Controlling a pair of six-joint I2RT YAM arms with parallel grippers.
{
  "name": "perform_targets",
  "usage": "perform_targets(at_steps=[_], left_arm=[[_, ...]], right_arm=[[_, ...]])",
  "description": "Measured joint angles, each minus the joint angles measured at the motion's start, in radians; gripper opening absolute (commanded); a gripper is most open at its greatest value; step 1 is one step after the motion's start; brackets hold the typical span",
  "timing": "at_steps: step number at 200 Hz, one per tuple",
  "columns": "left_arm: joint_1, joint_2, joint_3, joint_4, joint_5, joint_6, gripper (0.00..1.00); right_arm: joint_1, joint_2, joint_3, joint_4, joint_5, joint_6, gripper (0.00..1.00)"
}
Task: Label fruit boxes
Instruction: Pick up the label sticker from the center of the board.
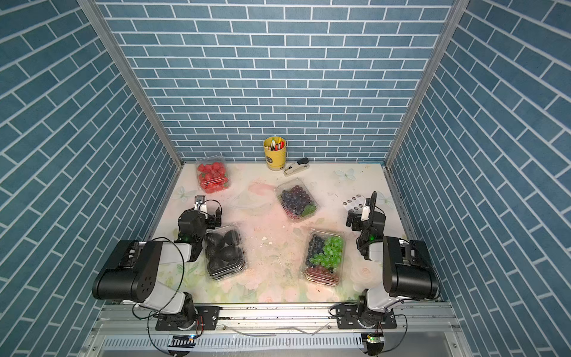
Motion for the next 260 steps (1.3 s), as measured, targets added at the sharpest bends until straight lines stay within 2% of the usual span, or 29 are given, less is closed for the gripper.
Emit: perform_targets(at_steps=[217,260], left_arm=[[0.0,0.0,0.0,0.0,0.0,0.0,1.0],[0.0,0.0,0.0,0.0,-0.002,0.0,1.0]], right_arm=[[0.0,0.0,0.0,0.0,0.0,0.0,0.99],[0.0,0.0,0.0,0.0,0.043,0.001,0.99]])
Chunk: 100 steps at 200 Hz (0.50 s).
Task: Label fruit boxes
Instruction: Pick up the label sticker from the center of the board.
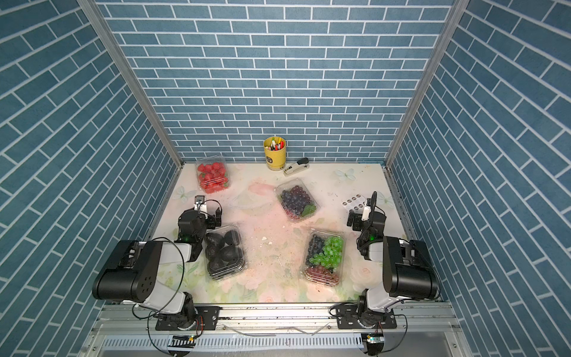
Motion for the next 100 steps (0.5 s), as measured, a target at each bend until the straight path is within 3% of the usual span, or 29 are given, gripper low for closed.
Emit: perform_targets(at_steps=[19,44,78,100], left_arm=[[0.0,-0.019,0.006,-0.041,-0.02,-0.005,1.0],[0.0,-0.135,0.121,-0.304,-0.108,-0.043,1.0],[0.003,-0.32,0.431,-0.679,-0.23,-0.236,1.0],[0.01,-0.431,0.541,-0.859,-0.225,-0.374,1.0]], right_arm=[[0.0,0.0,0.0,0.001,0.012,0.0,0.99],[0.0,-0.026,-0.006,-0.005,0.066,0.008,0.99],[0.0,-0.286,-0.002,-0.158,0.195,0.079,0.99],[-0.001,-0.432,0.088,-0.348,0.254,0.197,0.99]])
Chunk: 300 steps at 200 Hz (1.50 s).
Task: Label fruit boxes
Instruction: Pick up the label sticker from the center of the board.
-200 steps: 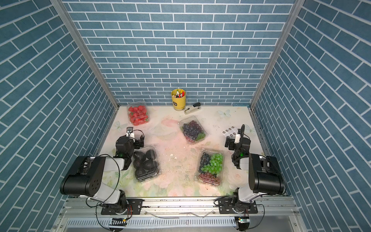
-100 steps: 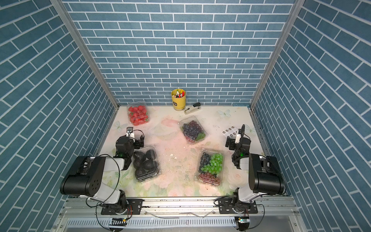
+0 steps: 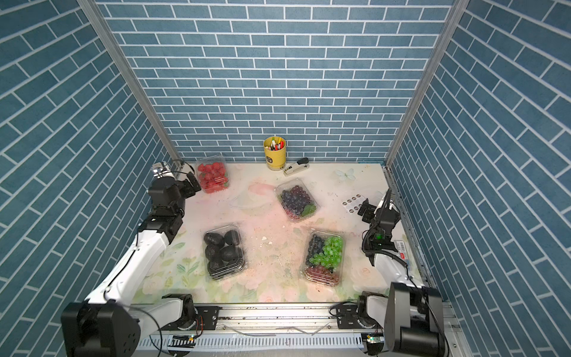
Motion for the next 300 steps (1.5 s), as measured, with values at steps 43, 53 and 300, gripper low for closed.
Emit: perform_targets(at_steps=[43,53,300], left_arm=[[0.003,-0.157,-0.016,-0.185,0.164,-0.182,1.0],[0.0,-0.168,-0.031,-0.209,0.205,-0.214,1.0],[-0.245,0.057,-0.095,-0.229,0.381,-0.351,1.0]], right_arm=[[-0.003,-0.037,0.199,-0.285,-0.032,0.19,0.99],[-0.003,-0.004,0.228,-0.341,-0.058,0.208,0.99],[0.129,0.988,1.03,-0.959,-0.014,0.562,0.94]])
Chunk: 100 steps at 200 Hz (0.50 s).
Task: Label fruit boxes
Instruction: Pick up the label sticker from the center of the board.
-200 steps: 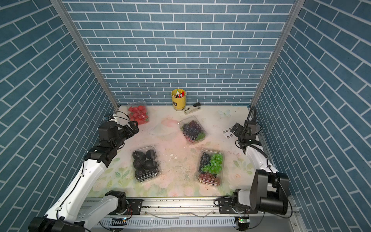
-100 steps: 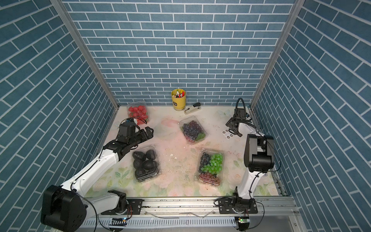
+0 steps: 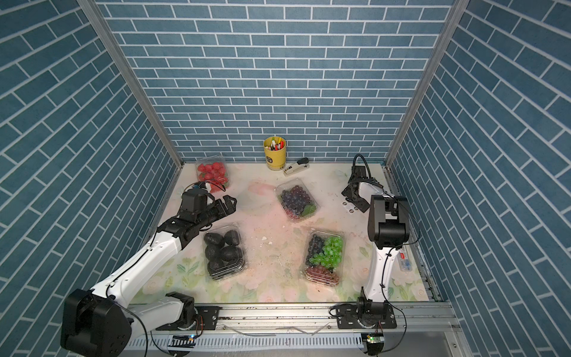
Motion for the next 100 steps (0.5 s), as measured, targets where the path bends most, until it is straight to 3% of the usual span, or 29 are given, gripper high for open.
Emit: perform_targets(at_steps=[85,100], left_arm=[[0.0,-0.01,0.0,-0.003,0.003,-0.006,1.0],[0.0,-0.015,0.0,-0.002,0.003,-0.007,1.0]], right_arm=[[0.028,0.052,0.09,-0.102,0.014,0.001,0.93],[0.033,0.075,0.127,-0.143,0.019,-0.002,0.88]])
